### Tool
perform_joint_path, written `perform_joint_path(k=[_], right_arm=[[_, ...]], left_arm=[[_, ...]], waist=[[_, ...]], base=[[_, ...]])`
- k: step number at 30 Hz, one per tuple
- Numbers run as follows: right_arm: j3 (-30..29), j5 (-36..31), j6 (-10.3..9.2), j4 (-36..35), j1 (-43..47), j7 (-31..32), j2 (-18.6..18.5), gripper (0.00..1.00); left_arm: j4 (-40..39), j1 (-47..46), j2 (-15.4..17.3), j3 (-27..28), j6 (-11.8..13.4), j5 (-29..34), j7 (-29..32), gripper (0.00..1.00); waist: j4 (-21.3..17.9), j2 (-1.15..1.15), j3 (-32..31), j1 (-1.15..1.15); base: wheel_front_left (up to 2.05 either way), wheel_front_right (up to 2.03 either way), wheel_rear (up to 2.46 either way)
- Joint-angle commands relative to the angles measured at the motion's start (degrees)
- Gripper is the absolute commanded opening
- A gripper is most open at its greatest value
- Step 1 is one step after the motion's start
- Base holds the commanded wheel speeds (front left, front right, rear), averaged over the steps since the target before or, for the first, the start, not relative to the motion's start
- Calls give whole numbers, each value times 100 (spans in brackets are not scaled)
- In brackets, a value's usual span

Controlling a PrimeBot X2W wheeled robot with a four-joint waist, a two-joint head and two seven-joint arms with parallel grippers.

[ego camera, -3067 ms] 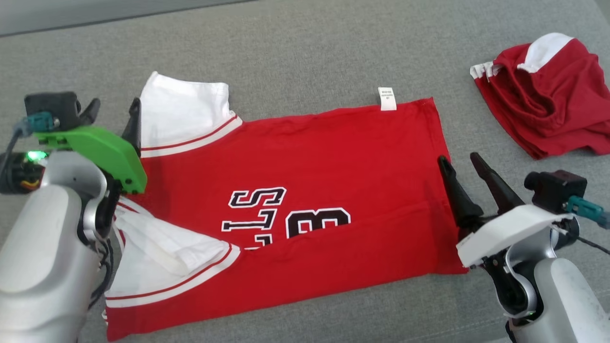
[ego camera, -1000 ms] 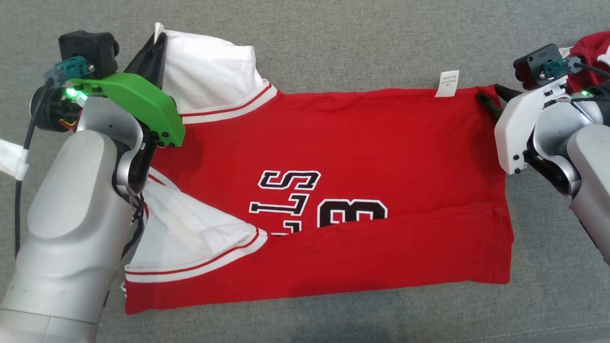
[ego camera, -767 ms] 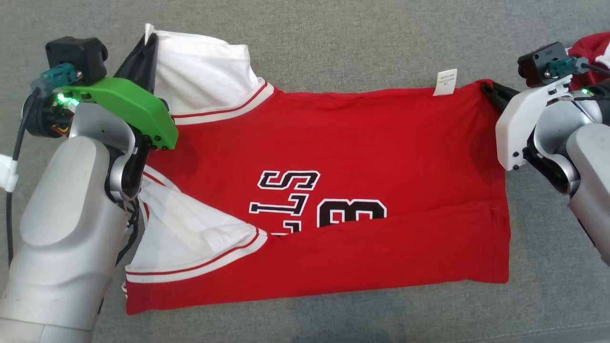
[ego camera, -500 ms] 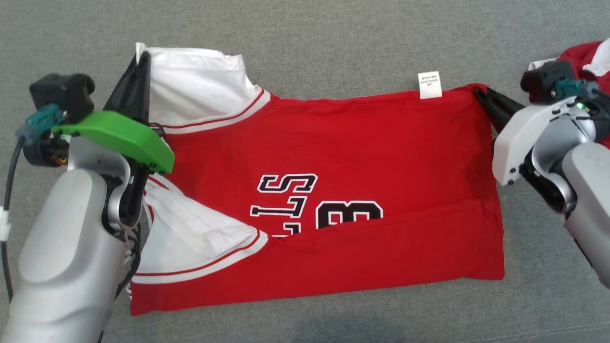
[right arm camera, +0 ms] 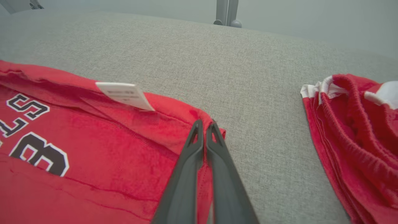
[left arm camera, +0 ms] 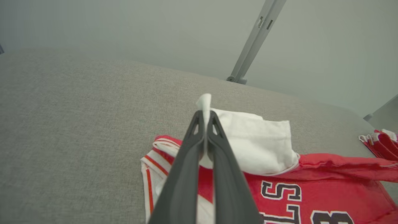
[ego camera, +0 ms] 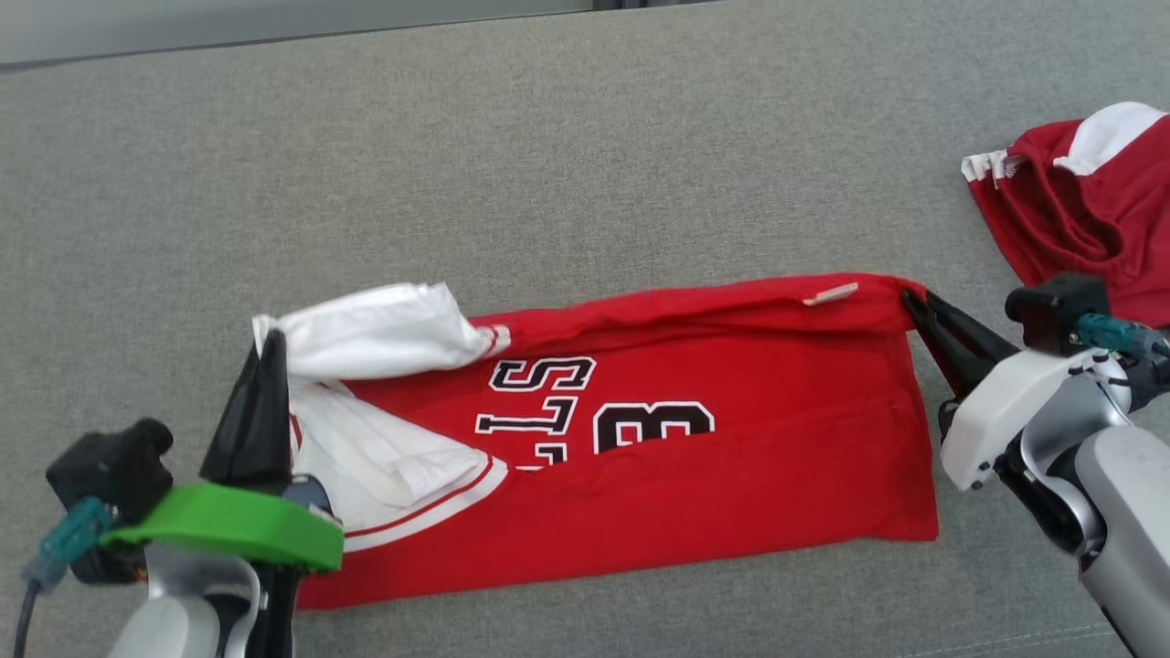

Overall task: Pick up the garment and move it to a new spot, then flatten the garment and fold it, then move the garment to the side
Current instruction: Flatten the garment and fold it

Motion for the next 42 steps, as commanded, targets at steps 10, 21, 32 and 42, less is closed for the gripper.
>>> perform_joint_path(k=[10,21,32,42], right_arm=[[-552,-192,-2,-449,917,71,239,0],[-861,-318,-2,-434,1549,-111,593,92],[-1699,-343,-1,-678,2339,-398,969,100],[-2248,-522,-1,-860,2316,-126,1286,100]], left_arm=[[-533,1303,-129,110,340,-261,-165,0],[-2,1584,-203,-70,211,-317,-234,75],[-5,2000,-260,-16,228,-435,-467,100],[10,1514,-341,-145,262,-111,-657,100]], waist=[[-54,0,-282,0],[-83,0,-576,0],[-43,0,-826,0],[-19,0,-914,0]], base=[[0,0,0],[0,0,0],[0,0,0],[0,0,0]])
